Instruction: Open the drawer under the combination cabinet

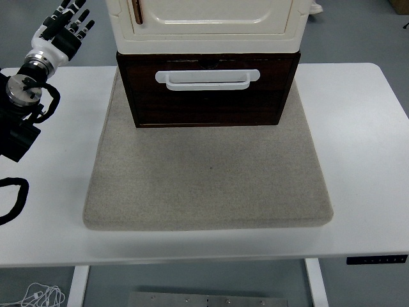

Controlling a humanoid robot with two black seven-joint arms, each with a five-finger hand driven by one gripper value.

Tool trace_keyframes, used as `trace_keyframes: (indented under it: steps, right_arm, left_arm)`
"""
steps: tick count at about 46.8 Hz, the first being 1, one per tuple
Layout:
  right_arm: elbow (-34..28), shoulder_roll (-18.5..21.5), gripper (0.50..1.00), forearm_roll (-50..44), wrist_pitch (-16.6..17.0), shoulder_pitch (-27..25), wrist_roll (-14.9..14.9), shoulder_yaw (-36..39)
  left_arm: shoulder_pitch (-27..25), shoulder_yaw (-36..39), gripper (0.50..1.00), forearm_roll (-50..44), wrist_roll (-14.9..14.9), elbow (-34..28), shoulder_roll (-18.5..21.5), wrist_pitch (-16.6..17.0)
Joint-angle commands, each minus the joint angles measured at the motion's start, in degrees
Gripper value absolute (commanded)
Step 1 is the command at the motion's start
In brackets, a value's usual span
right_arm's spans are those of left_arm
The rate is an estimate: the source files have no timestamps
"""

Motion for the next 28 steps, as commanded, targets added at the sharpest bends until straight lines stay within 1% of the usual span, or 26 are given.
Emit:
trace_keyframes:
  steps: [1, 11, 28]
  right_arm:
    - [0.0, 0.0, 0.926, 0.0, 0.0, 0.0, 0.1, 0.0]
    - [-0.1, 0.0, 0.928, 0.0, 0.0, 0.0, 0.0, 0.0]
    - [0.0, 0.0, 0.926, 0.1, 0.0, 0.0, 0.0, 0.0]
  left_arm:
    - [0.0, 0.0, 1.0, 0.0, 0.0, 0.1, 0.0, 0.0]
    - [0.1, 0.0, 1.0, 0.4, 0.2, 0.0, 0.0, -0.7]
    - [-0.3, -0.1, 1.0, -0.2, 0.4, 0.1, 0.2, -0.6]
